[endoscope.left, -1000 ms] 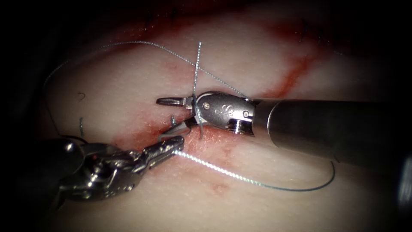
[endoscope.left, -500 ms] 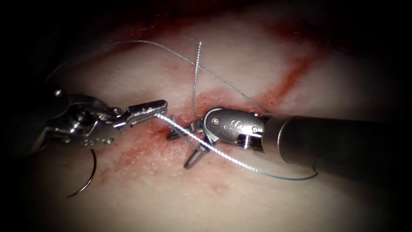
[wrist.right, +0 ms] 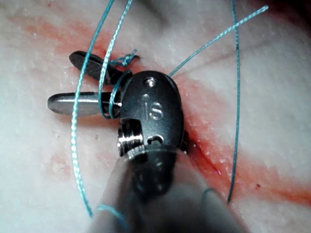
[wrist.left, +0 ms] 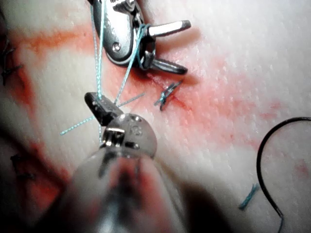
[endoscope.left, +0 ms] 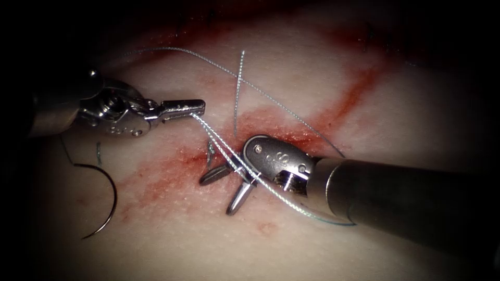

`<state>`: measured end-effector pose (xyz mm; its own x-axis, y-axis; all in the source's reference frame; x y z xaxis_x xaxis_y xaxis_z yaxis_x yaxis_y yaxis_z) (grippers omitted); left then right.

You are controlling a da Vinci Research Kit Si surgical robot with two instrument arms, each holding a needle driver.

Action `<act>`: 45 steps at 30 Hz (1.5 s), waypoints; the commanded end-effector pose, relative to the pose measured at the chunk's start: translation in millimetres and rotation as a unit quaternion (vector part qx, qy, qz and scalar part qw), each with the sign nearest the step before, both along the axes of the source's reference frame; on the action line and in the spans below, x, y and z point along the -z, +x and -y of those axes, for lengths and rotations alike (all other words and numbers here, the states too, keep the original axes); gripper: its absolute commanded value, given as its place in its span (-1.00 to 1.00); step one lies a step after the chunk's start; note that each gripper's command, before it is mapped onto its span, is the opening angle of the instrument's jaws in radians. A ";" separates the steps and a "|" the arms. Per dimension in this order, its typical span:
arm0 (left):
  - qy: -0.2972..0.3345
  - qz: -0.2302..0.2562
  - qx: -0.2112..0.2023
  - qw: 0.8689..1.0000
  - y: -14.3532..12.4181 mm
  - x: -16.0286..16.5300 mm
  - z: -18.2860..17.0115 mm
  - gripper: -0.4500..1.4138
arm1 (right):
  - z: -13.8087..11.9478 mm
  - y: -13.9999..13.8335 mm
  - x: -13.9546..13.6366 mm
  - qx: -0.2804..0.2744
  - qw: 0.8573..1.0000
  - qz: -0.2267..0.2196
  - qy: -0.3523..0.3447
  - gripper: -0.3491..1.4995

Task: Wound Closure

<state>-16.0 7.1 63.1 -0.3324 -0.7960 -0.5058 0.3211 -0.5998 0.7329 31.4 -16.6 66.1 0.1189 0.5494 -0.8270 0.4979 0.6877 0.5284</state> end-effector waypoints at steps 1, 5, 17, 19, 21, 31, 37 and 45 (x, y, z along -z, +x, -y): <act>-0.002 -0.005 -0.007 1.000 -0.4 -1.4 0.1 -1.00 | 0.1 0.8 -0.4 -0.006 1.000 -0.009 0.009 0.29; -0.002 -0.020 -0.017 1.000 0.7 -5.4 1.3 -1.00 | -0.5 0.7 0.0 -0.036 0.999 -0.024 0.025 0.29; 0.015 -0.023 -0.009 1.000 2.4 -6.5 3.4 -1.00 | -3.2 0.0 1.6 -0.154 0.985 -0.020 0.071 0.27; 0.016 -0.025 -0.006 1.000 2.4 -6.6 3.9 -1.00 | -3.7 -0.2 1.8 -0.160 0.984 -0.019 0.074 0.27; 0.021 -0.030 -0.009 0.999 2.3 -6.9 4.6 -1.00 | -4.6 -0.4 1.9 -0.167 0.982 -0.017 0.081 0.27; 0.052 -0.020 -0.013 0.998 2.2 -6.9 6.2 -1.00 | -5.0 -0.7 1.7 -0.183 0.980 -0.020 0.077 0.27; 0.049 -0.026 -0.002 0.998 2.0 -7.1 5.3 -1.00 | -4.0 -0.6 1.6 -0.182 0.980 -0.021 0.075 0.27; 0.039 -0.022 0.041 0.998 3.2 -6.2 3.8 -1.00 | -3.0 -0.6 0.9 -0.148 0.984 -0.007 0.095 0.27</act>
<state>-12.1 3.5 68.5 -0.4239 -0.7217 -0.5472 0.2973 -0.6816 0.6687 29.9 -13.4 64.7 -0.0782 0.7054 -0.7045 0.2946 0.6914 0.6596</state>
